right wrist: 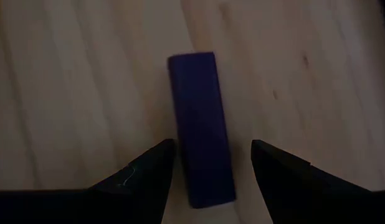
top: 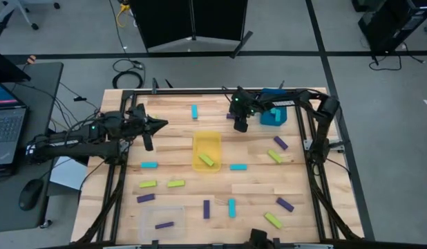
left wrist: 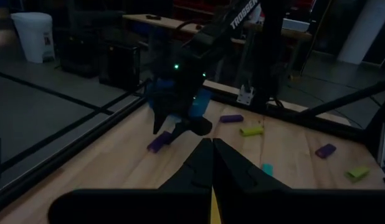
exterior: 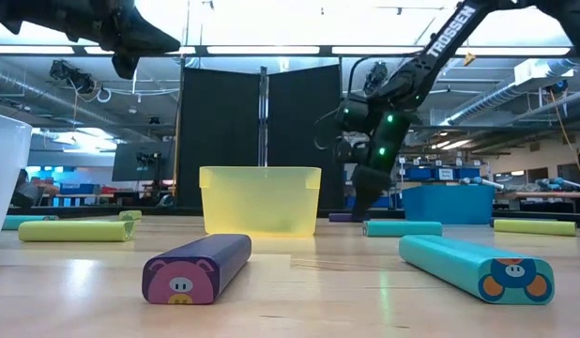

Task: Sort blocks
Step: Put the purple block into the transparent bin

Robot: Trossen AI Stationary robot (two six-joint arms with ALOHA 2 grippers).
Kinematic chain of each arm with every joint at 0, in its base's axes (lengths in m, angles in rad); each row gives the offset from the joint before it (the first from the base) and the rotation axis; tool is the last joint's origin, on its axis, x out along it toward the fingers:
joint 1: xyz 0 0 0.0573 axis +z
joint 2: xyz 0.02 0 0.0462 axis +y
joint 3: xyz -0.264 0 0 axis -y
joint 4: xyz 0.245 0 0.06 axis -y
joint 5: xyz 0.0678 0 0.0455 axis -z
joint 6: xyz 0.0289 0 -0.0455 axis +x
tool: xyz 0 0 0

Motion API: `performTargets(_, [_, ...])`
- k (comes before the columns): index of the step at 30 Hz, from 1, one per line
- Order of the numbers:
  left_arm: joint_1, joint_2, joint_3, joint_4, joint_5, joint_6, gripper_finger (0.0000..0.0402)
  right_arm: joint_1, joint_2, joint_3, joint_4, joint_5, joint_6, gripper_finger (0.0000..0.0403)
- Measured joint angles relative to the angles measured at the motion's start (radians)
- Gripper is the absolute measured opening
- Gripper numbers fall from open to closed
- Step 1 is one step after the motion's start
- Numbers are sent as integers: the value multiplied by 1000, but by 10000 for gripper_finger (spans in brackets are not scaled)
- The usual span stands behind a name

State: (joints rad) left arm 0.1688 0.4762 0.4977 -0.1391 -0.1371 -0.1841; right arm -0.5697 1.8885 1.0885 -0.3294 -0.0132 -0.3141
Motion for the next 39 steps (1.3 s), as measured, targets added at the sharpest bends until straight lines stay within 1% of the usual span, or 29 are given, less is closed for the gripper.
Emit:
performTargets(3, [0,0,0,-2,0,0,10,-10,17,5,-1,-14,-2,223])
performTargets(6, [0,0,0,-6,-1,0,10,-11,33,6,-11,-22,6,207])
performTargets(8, [0,0,0,-6,-7,0,10,-10,34,5,-18,-22,11,187])
performTargets(11, [0,0,0,-8,-8,0,10,0,34,4,-20,-21,22,145])
performTargets(13, [0,0,0,-8,-8,-1,10,8,34,4,-22,-5,23,118])
performTargets(14, [0,0,0,-8,-8,-1,10,12,34,5,-24,0,23,111])
performTargets(24, [0,2,0,-10,-9,-7,10,32,18,0,-25,11,75,111])
performTargets(28, [0,2,0,-10,-10,-10,10,34,-38,-9,-24,24,79,111])
performTargets(32, [0,2,0,-10,-10,-10,10,49,-130,-3,30,9,108,111])
performTargets(35, [0,2,0,-9,-27,-11,10,99,-168,-5,65,-18,146,111])
performTargets(39, [0,2,0,2,-32,-29,10,215,-195,-4,196,-38,187,111])
